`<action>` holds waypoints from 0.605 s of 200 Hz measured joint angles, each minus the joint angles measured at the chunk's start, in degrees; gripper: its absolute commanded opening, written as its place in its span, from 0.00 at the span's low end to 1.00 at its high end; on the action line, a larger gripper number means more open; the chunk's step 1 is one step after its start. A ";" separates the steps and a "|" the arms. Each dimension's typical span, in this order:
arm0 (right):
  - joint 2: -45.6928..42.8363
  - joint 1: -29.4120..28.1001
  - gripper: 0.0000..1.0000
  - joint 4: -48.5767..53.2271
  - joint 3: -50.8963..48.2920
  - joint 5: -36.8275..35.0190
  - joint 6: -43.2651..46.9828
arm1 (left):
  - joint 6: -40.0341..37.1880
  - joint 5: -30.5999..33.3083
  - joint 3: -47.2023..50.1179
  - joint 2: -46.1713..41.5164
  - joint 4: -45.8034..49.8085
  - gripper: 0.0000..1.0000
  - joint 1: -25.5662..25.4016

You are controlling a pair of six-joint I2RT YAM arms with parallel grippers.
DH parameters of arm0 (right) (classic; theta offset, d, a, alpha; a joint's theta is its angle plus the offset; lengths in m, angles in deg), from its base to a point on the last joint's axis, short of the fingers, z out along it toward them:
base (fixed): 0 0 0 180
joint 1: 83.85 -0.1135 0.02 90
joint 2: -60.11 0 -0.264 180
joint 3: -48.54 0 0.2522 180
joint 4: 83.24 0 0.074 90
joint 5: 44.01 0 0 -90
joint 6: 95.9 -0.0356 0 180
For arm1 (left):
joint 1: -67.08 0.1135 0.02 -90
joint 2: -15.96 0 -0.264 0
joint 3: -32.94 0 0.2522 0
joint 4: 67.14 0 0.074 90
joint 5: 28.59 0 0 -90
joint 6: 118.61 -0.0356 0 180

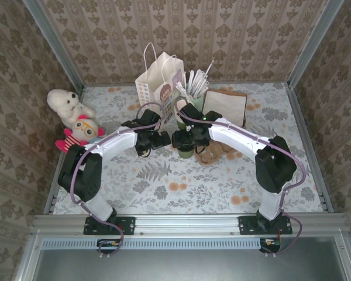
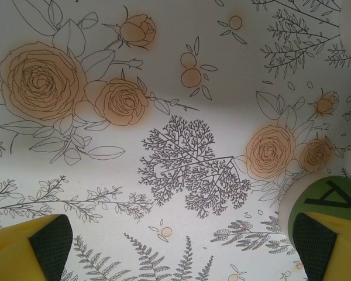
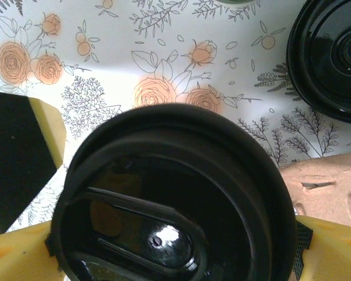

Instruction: Pack the takeout coffee

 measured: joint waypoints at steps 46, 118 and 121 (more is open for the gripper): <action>0.13 -0.76 0.94 -0.22 0.00 -0.09 -0.20 | 0.15 -0.81 0.00 1.01 -0.33 1.00 0.00; -0.46 -0.33 0.96 -0.13 0.39 -0.63 -0.20 | -1.03 -1.25 -0.96 0.28 0.46 1.00 0.00; -0.63 -0.26 0.96 -0.15 0.39 -0.63 -0.20 | -1.07 -1.25 -1.14 0.26 0.61 1.00 0.00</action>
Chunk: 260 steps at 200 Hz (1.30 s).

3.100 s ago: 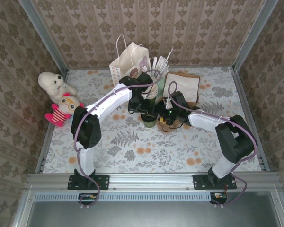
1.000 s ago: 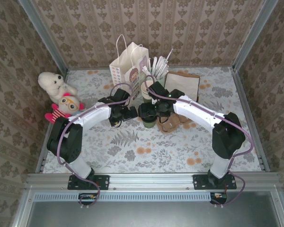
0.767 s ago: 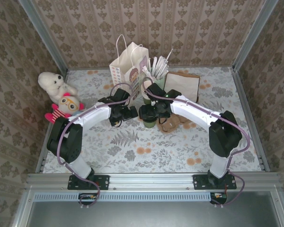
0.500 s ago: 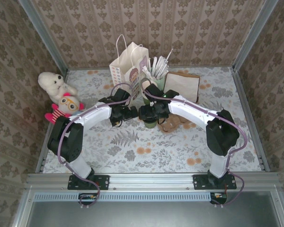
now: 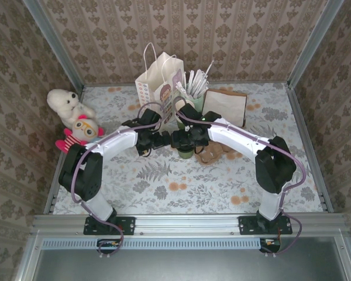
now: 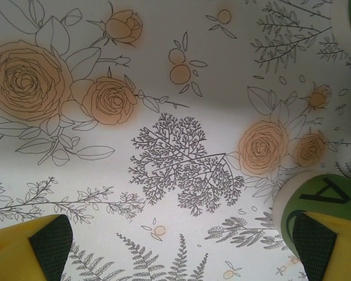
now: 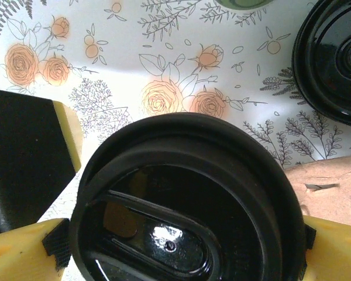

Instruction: Pack the takeout coffee

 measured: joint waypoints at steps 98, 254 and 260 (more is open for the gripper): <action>-8.70 5.55 0.97 -8.04 -7.23 12.15 -5.01 | 0.00 -9.97 -0.94 -6.58 -1.18 1.00 2.67; -8.48 5.86 0.96 -11.56 -9.99 16.24 -7.74 | 0.11 -17.97 0.26 -1.60 -4.13 1.00 2.19; -8.48 5.88 0.96 -11.54 -10.01 16.33 -7.76 | 0.11 -18.03 0.26 -1.51 -4.17 1.00 2.19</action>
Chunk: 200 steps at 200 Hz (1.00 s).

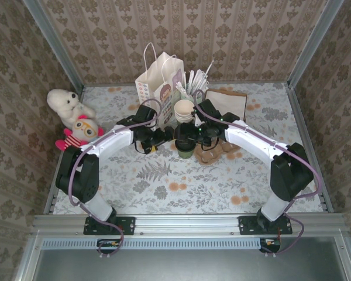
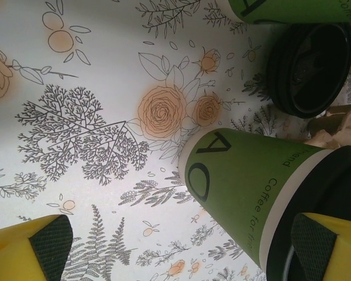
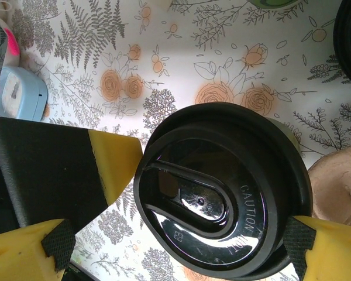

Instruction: Pack the takeout coffee

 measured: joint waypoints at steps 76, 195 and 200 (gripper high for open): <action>-0.02 0.15 0.96 -0.22 -0.28 0.00 -0.04 | -0.26 -0.63 -0.22 0.66 -0.33 1.00 0.00; -0.04 0.04 0.96 1.97 1.60 -0.61 2.21 | -2.12 3.34 -4.31 0.48 6.25 1.00 -0.72; -0.04 0.04 0.96 2.16 1.79 -0.79 2.36 | -2.19 3.52 -4.33 0.35 6.29 1.00 -0.72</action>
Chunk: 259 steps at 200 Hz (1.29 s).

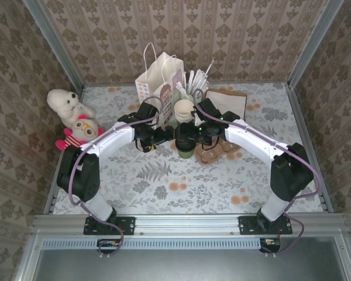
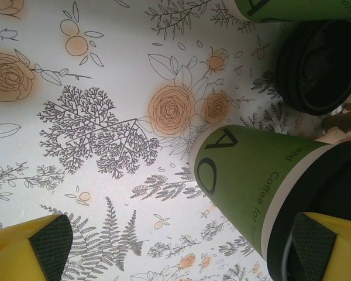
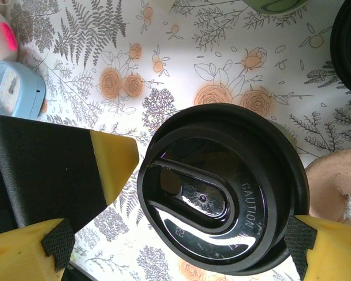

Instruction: Pack the takeout coffee

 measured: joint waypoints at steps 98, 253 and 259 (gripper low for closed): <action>1.57 -1.55 1.00 6.73 4.26 -11.02 1.70 | 1.79 10.78 2.21 -1.40 2.27 1.00 0.02; 9.97 -3.76 0.98 11.76 10.01 -11.08 3.89 | 3.54 11.80 2.21 5.46 0.37 1.00 -0.52; 10.27 -3.76 0.97 11.96 10.01 -11.15 3.89 | 3.54 11.80 2.21 5.46 0.35 1.00 -0.55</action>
